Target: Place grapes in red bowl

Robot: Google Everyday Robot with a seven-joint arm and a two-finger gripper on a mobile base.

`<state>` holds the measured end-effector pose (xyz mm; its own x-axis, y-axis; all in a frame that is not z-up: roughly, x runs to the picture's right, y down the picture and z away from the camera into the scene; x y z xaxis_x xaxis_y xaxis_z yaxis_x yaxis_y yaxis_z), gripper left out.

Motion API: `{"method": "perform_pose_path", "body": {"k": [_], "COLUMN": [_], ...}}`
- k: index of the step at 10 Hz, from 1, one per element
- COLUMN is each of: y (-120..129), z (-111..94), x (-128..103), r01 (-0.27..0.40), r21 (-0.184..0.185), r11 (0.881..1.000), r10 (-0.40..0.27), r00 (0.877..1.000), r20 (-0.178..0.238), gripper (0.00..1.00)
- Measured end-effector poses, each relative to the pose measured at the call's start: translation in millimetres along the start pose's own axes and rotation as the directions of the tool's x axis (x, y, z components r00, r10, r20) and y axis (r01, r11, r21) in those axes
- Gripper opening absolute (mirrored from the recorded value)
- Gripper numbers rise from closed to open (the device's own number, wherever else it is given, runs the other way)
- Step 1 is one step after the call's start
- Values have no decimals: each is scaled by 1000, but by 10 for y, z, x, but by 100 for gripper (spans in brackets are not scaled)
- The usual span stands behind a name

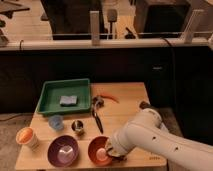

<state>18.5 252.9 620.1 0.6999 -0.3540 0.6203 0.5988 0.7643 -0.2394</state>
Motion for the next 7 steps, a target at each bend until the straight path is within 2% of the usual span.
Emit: {"method": "perform_pose_path", "body": {"k": [7], "y": [11], "z": [-4], "x": [-7], "r01": [15], "r21": [5], "r11": [1000], "r10": [-16], "r00": [1000], "r20": [5], "gripper": [2]}}
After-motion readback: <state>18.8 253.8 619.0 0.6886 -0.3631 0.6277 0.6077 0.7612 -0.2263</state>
